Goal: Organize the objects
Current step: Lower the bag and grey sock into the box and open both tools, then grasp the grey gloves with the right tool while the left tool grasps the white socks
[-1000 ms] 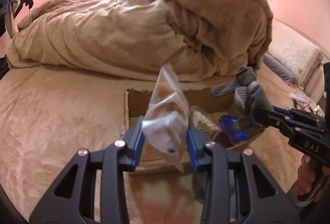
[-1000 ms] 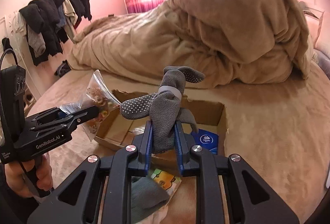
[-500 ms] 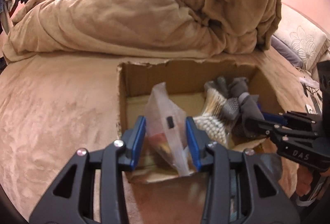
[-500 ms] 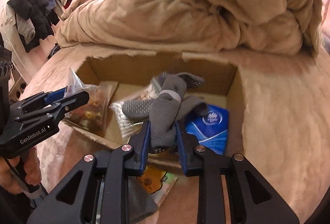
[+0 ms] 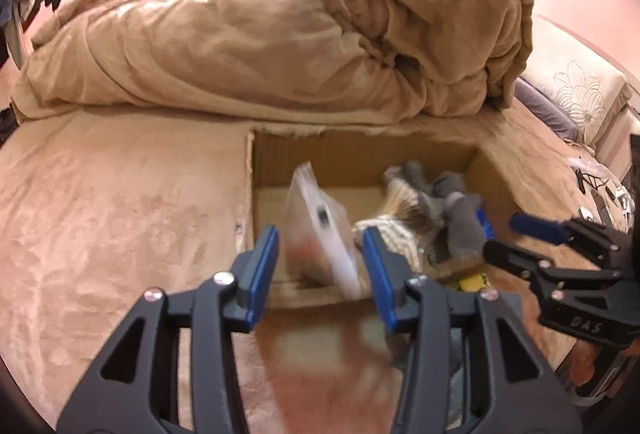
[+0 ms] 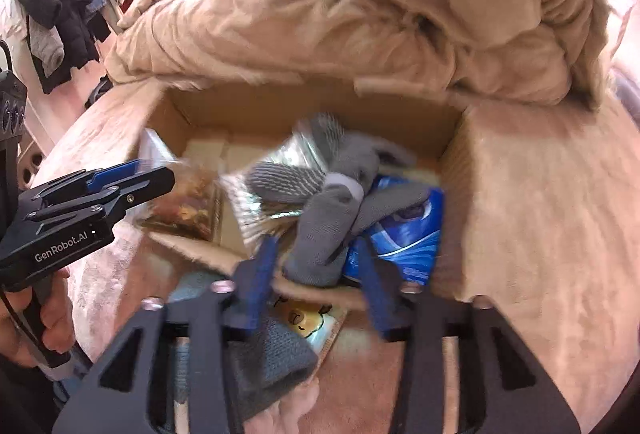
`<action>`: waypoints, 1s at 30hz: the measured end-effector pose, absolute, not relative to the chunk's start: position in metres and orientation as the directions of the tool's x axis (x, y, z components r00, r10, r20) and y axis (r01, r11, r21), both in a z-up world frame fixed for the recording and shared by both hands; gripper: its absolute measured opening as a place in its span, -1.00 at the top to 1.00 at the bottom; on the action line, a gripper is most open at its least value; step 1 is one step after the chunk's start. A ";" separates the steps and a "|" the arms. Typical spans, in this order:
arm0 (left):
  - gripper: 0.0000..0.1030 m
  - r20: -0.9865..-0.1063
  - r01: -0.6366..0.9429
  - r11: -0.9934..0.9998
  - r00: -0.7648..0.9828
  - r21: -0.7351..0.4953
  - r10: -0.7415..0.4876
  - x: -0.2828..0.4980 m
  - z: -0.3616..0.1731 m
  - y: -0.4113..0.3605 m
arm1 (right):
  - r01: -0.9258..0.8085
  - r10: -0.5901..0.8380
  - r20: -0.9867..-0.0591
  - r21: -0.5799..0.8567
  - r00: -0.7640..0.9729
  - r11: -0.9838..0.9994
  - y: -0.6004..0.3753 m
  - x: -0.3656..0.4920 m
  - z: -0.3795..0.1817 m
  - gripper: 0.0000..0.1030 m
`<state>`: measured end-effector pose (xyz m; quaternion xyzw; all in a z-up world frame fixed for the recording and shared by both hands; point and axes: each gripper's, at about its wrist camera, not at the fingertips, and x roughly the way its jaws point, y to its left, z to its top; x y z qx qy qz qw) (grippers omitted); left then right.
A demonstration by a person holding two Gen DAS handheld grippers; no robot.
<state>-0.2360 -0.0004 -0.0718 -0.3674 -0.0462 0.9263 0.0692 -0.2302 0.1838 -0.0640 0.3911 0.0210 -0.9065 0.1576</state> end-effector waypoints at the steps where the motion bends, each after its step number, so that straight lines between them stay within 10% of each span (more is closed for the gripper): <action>1: -0.16 -0.669 -0.097 -0.986 -0.725 -0.139 0.166 -0.232 -0.068 -0.001 | 0.299 -0.263 -0.707 0.076 -0.656 -0.951 0.185 -0.225 -0.058 -0.15; 14: -0.47 -0.542 -0.124 -0.975 -0.814 -0.184 0.206 -0.129 0.000 -0.012 | 0.261 -0.224 -0.598 0.025 -0.770 -0.965 0.205 -0.129 0.020 -0.31; 17: -0.81 -0.524 -0.113 -0.981 -0.833 -0.155 0.179 -0.108 0.014 -0.011 | 0.256 -0.221 -0.582 0.023 -0.782 -0.966 0.210 -0.108 0.030 -0.34; 30: -0.83 -0.577 -0.062 -0.989 -0.806 -0.137 0.131 -0.058 -0.017 -0.008 | 0.236 -0.191 -0.609 0.007 -0.770 -0.972 0.221 -0.056 0.018 -0.35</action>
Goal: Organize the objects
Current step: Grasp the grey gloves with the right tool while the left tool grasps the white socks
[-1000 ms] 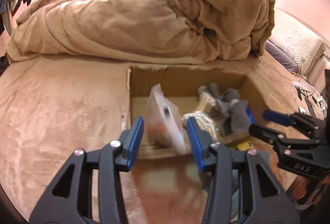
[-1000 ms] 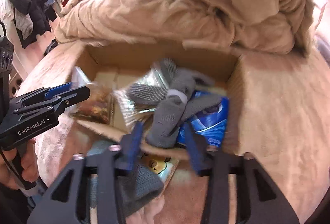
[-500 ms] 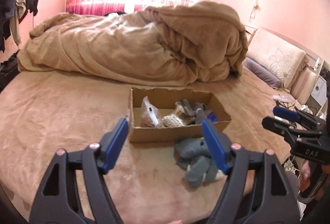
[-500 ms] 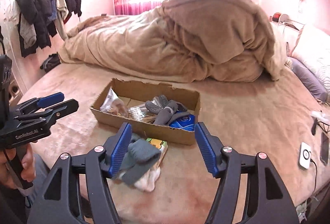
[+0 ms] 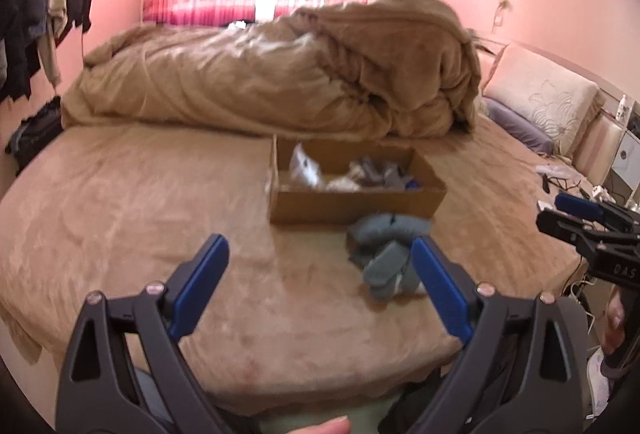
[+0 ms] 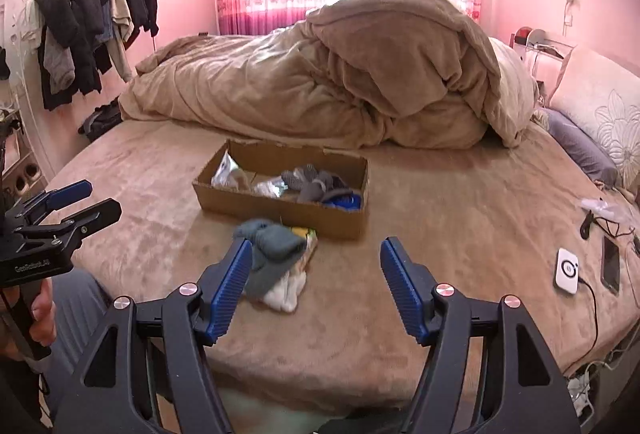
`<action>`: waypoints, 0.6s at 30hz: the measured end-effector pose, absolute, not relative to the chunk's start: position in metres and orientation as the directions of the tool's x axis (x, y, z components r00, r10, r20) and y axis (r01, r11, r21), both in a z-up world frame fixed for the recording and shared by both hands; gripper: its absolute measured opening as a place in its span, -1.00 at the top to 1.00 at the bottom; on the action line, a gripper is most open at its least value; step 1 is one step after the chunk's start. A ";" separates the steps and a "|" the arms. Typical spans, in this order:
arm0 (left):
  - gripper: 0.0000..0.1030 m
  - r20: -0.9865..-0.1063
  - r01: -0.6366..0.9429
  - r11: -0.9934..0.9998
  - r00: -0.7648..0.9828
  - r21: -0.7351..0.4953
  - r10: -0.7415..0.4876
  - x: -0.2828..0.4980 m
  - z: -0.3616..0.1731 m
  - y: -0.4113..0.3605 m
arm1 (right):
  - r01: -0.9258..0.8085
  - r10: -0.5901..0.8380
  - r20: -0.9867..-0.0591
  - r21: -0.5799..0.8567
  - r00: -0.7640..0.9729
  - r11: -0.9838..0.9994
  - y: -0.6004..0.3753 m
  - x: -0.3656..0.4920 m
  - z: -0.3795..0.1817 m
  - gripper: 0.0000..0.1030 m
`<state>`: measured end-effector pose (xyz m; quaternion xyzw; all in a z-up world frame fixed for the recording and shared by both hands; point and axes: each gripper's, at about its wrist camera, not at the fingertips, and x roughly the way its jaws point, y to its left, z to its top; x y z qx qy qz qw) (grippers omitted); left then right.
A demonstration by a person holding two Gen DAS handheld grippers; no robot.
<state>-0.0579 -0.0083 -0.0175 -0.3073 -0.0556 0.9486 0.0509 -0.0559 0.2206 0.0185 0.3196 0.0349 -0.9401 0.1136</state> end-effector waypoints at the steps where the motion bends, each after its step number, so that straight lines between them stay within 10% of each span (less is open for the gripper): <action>1: -0.83 -0.587 -0.054 -0.989 -0.800 -0.139 0.126 -0.059 -0.023 -0.009 | 0.239 -0.194 -0.616 0.009 -0.764 -0.971 0.220 -0.055 0.015 -0.35; 18: -0.83 -0.682 -0.010 -0.985 -0.720 -0.171 0.125 -0.086 -0.092 -0.010 | 0.287 -0.256 -0.707 0.079 -0.659 -0.955 0.195 -0.121 -0.055 -0.35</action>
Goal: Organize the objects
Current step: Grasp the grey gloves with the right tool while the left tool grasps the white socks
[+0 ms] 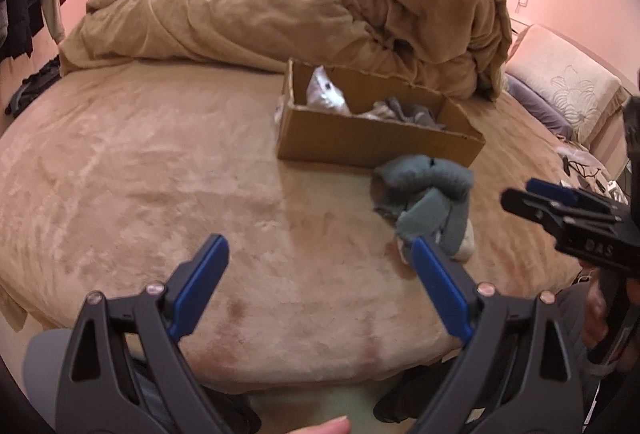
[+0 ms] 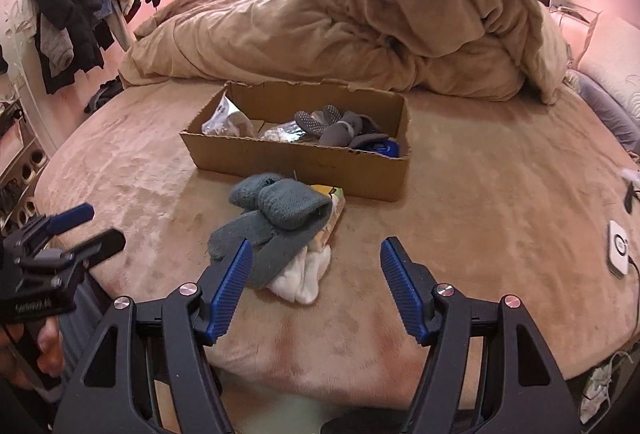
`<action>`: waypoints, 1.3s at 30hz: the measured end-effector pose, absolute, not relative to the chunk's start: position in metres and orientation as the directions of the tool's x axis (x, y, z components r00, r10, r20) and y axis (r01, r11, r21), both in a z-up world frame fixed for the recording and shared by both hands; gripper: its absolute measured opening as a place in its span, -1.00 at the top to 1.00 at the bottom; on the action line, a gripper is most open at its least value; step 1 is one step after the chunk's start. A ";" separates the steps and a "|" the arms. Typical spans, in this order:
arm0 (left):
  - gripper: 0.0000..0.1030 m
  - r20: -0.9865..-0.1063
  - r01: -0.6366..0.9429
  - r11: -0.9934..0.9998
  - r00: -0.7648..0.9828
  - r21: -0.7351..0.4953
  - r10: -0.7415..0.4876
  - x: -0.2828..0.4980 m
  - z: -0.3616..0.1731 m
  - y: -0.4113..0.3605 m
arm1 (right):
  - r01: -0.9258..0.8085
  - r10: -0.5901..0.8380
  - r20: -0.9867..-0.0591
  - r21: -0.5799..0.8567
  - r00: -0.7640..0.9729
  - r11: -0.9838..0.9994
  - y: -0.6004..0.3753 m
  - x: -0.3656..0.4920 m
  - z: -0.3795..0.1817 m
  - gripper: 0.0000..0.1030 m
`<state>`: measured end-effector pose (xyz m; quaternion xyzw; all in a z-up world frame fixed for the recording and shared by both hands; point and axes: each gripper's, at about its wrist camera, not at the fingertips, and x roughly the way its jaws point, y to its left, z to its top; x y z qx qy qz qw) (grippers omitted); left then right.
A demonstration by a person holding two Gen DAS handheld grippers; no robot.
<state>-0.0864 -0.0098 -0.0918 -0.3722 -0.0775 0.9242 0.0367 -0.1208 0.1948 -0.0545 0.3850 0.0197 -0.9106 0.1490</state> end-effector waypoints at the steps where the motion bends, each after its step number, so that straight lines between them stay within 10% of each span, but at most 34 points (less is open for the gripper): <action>1: -0.83 -0.689 -0.007 -0.985 -0.714 -0.170 0.124 -0.090 -0.096 -0.010 | 0.290 -0.258 -0.708 0.078 -0.657 -0.954 0.193 -0.125 -0.058 -0.35; 12: -0.83 -0.715 -0.002 -0.985 -0.688 -0.175 0.128 -0.109 -0.118 -0.010 | 0.341 -0.304 -0.725 0.101 -0.618 -0.935 0.165 -0.172 -0.090 -0.34; 21: -0.83 -0.723 -0.031 -0.986 -0.676 -0.166 0.144 -0.120 -0.123 0.011 | 0.337 -0.349 -0.693 0.160 -0.631 -0.928 0.182 -0.167 -0.085 0.34; 39: -0.83 -0.763 -0.169 -0.972 -0.603 -0.163 0.233 -0.147 -0.141 0.105 | 0.192 -0.305 -0.611 0.245 -0.730 -0.950 0.296 -0.121 -0.070 0.39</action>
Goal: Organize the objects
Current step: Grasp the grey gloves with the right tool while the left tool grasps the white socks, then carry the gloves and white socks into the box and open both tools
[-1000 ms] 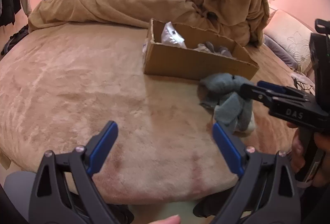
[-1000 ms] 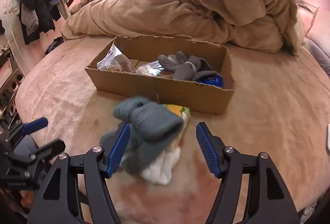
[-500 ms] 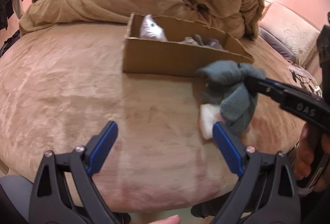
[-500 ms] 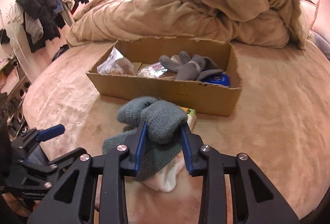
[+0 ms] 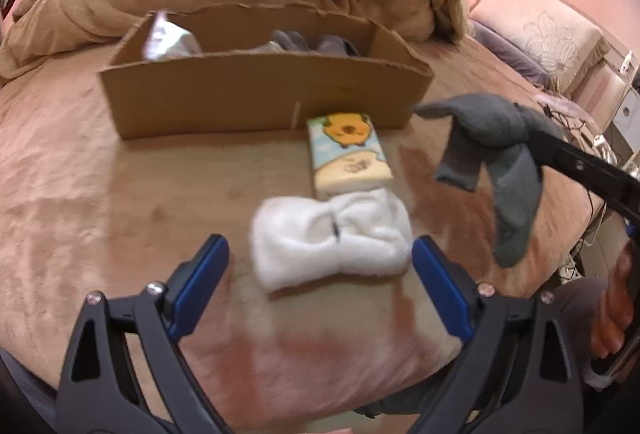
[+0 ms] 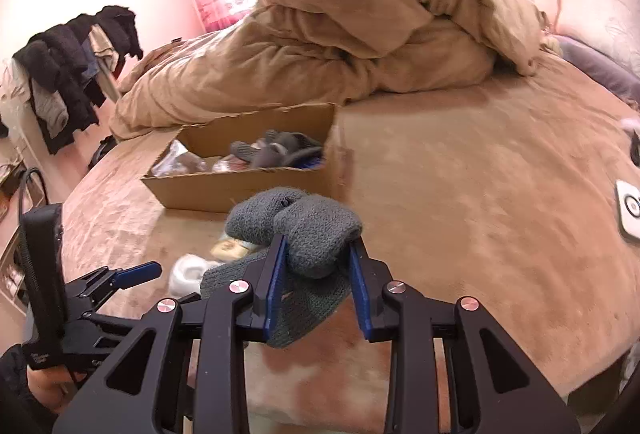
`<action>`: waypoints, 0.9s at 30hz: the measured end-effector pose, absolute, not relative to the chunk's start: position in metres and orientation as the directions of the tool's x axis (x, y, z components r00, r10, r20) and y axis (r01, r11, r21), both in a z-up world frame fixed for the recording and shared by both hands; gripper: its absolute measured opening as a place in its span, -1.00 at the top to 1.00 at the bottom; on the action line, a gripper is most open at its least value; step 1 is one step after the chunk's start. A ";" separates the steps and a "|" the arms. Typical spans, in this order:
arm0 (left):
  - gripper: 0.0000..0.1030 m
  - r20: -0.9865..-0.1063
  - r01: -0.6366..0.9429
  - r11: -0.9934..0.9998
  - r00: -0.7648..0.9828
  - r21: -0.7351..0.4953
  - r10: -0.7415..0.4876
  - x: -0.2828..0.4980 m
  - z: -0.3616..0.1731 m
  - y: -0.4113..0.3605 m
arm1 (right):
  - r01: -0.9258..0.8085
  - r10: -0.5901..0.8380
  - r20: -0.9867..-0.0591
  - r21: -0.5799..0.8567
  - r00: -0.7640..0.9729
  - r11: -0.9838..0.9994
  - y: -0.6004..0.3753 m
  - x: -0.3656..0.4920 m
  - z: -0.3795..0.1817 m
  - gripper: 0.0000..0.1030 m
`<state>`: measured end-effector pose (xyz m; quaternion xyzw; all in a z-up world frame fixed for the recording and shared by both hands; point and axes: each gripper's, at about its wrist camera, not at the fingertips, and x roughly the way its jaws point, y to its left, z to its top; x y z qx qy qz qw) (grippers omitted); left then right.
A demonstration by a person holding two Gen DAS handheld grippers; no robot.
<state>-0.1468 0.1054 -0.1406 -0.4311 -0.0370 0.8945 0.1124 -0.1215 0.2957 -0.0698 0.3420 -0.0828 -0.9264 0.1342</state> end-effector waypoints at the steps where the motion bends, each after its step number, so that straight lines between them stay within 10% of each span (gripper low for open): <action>1: -0.83 -0.773 -0.167 -0.974 -0.594 -0.153 0.223 -0.151 -0.145 0.110 | 0.188 -0.305 -0.611 0.250 -0.731 -0.950 0.299 -0.120 -0.071 0.39; 12: -0.23 -0.762 -0.154 -0.977 -0.612 -0.147 0.211 -0.145 -0.147 0.108 | 0.182 -0.314 -0.591 0.273 -0.743 -0.945 0.314 -0.105 -0.069 0.39; 27: -0.21 -0.660 -0.160 -0.972 -0.714 -0.170 0.233 -0.091 -0.066 0.069 | 0.275 -0.382 -0.543 0.270 -0.748 -0.923 0.285 -0.082 -0.033 0.39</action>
